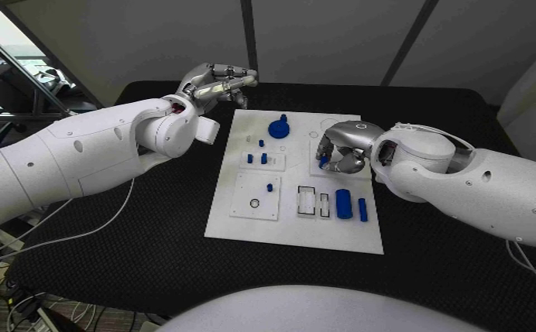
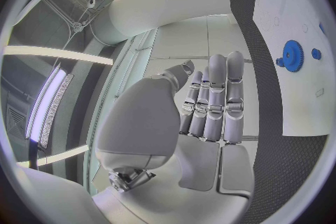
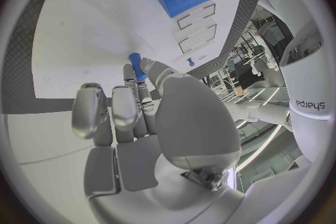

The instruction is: Assemble the parts on the task board

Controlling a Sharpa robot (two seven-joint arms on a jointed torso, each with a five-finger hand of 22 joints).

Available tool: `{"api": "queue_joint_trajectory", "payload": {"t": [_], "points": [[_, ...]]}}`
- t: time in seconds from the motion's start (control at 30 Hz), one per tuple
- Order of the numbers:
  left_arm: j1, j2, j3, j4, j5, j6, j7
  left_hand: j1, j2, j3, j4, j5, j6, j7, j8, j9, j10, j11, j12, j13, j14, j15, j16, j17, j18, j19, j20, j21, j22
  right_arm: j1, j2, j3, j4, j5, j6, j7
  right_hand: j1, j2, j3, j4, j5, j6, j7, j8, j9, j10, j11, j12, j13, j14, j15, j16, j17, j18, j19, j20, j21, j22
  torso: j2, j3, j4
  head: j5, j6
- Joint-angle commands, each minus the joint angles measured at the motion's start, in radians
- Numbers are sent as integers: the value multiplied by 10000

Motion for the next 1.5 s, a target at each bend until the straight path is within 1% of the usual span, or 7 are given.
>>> {"api": "queue_joint_trajectory", "payload": {"t": [0.03, 0.37, 0.6, 0.73, 1.03, 1.3, 1.5], "points": [[19, -2, 7, 10, -14, 95, 15, 47, 37, -32, -52, -20, -2, 41, 43, -14, -33, 24, 63, -16, -83, -1, -56, -9, -40, -12, -37, -63, -14, 10, 7, 1, -18, -75, -108, -10, 107, 124, 176, -78, -185, 200, -27, 79, 36, 226, -38, -88, 32, 282, -85, 74, 49, -203, 123, -11, 114, 151, -5, -3, -1, 11, -2], [18, -24, 6, 19, -14, 92, 6, 50, 39, -36, -56, -20, -12, 44, 42, -16, -41, 26, 68, -18, -86, 0, -57, -18, -40, -13, -36, -69, -19, 5, -141, 2, 251, -437, -961, -102, 343, 317, 592, -400, -322, 575, -57, 197, 93, 692, -114, -245, 78, 288, -150, 177, 127, -271, 308, -86, 360, 456, -8, 6, -1, 19, -11], [17, -29, 4, 2, -14, 79, 2, 50, 39, -36, -56, -20, -12, 44, 42, -16, -41, 26, 68, -18, -86, 0, -57, -18, -40, -13, -36, -69, -19, 14, -688, 40, 1232, -333, -1547, -104, 261, 249, 633, -431, -349, 578, -29, 169, 84, 717, -92, -352, 72, 285, -133, 197, 137, -276, 311, -80, 381, 482, -28, -9, -9, 31, -12], [16, -9, 4, -13, -14, 81, 3, 50, 39, -36, -56, -20, -12, 44, 42, -16, -41, 26, 68, -18, -86, 0, -57, -18, -40, -13, -36, -69, -19, 23, -907, 185, 1841, -243, -1816, -106, 222, 225, 640, -434, -369, 581, -24, 159, 82, 726, -85, -390, 69, 284, -127, 205, 141, -278, 313, -75, 390, 493, -16, -8, -1, 54, 1], [15, 68, 3, -36, -14, 96, 1, 50, 39, -36, -56, -20, -12, 44, 42, -16, -41, 26, 68, -18, -86, 0, -57, -18, -40, -13, -36, -69, -19, 25, -351, 264, 2265, 165, -1879, 139, 154, 201, 668, -433, -323, 581, -4, 134, 74, 743, -71, -469, 65, 286, -116, 229, 161, -282, 319, -65, 407, 515, -4, -18, 5, 100, -52], [18, 231, 3, -102, -14, 122, 0, 50, 39, -36, -56, -20, -12, 44, 42, -16, -41, 26, 68, -18, -86, 0, -57, -18, -40, -13, -36, -69, -19, -171, 1087, -140, 1778, 404, -1630, 643, 108, 202, 701, -439, -245, 572, 6, 107, 65, 757, -61, -543, 63, 277, -107, 220, 126, -275, 294, -55, 394, 498, -2, -21, 17, 177, -111], [22, 391, 4, -166, -14, 162, -4, 50, 39, -36, -56, -20, -12, 44, 42, -16, -41, 26, 68, -18, -86, 0, -57, -18, -40, -13, -36, -69, -19, -499, 1720, -291, 1315, 328, -1443, 868, 98, 205, 715, -446, -218, 564, 10, 94, 61, 756, -56, -570, 61, 275, -103, 221, 121, -273, 288, -52, 392, 495, 8, -9, 13, 319, -158]]}}
